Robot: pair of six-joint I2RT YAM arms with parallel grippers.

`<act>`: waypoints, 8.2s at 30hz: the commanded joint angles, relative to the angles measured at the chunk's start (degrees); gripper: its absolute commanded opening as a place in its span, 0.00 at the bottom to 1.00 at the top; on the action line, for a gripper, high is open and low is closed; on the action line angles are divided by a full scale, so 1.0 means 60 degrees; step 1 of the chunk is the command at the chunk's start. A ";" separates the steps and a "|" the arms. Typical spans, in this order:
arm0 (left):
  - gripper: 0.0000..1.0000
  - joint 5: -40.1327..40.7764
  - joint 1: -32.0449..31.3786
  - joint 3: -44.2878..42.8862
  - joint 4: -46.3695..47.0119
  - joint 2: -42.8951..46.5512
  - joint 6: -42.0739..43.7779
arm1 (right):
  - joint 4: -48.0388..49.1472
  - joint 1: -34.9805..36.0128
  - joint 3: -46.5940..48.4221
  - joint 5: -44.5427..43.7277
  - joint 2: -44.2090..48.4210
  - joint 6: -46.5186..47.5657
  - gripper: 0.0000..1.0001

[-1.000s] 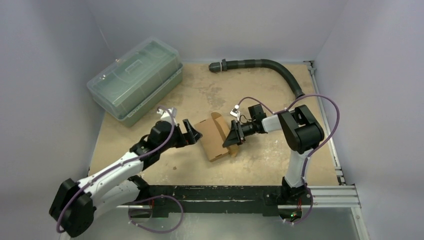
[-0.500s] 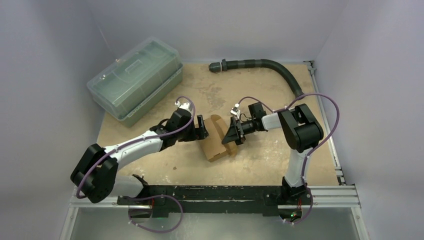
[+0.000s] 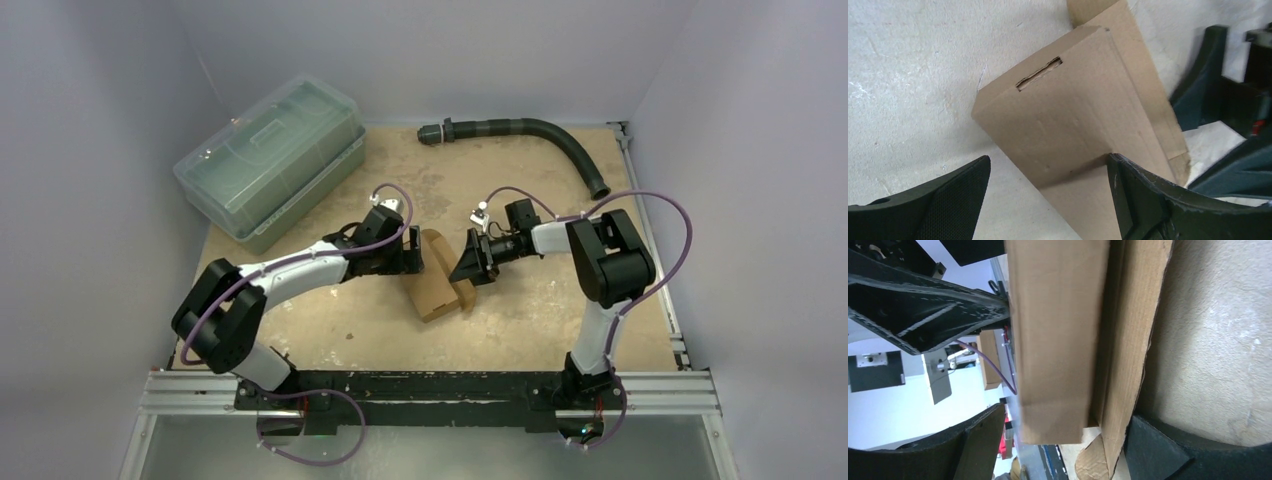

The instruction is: Fold the paper box

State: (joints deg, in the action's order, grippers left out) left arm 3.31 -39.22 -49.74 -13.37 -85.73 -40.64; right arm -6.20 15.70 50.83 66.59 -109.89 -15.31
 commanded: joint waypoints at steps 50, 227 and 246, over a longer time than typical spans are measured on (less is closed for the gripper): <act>0.79 -0.2338 0.1132 -0.2454 -0.0207 -0.3479 0.3797 | -0.0114 0.1797 0.0782 -0.3684 0.1361 0.1458 0.07; 0.78 -0.4412 0.1762 -0.3708 -0.1447 -0.5038 0.5287 | -0.0497 0.3443 -0.0077 -0.5618 0.3800 0.7026 0.00; 0.78 -0.4408 0.1762 -0.3716 -0.1500 -0.4962 0.5352 | -0.1922 0.3091 0.0217 -0.4946 0.4378 0.8584 0.42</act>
State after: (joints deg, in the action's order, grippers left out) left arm -28.32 -28.14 -73.63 -17.50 -112.40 -11.42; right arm -16.34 35.48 48.66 33.19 -86.91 31.11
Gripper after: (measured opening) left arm 0.785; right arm 0.372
